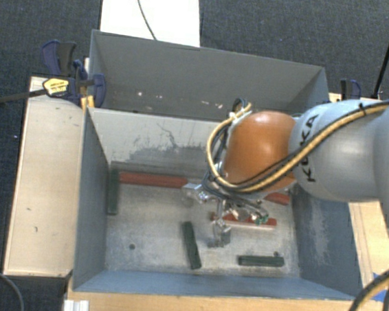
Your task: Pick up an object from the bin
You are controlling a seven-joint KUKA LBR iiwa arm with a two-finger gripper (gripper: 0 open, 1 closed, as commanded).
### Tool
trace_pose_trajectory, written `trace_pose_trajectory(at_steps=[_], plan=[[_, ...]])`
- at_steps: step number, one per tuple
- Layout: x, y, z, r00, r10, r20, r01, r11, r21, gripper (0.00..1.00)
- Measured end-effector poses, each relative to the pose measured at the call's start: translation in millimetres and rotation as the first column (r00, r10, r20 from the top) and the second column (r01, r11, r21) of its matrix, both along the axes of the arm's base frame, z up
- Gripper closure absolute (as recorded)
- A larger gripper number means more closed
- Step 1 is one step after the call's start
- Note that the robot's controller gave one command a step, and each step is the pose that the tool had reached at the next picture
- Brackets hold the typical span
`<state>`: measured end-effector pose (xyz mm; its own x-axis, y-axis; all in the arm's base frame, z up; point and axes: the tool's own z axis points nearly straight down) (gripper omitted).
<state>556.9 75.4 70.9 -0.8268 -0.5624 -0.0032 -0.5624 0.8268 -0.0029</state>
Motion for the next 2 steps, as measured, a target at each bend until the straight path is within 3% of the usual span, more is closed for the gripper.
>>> trace_pose_trajectory(at_steps=[1,2], plan=[[-32.9,66.6,-0.7,0.857,0.515,-0.005,-0.515,0.857,0.003,0.0],[-32.3,64.6,-0.7,0.863,0.505,-0.007,-0.505,0.863,0.002,1.0]])
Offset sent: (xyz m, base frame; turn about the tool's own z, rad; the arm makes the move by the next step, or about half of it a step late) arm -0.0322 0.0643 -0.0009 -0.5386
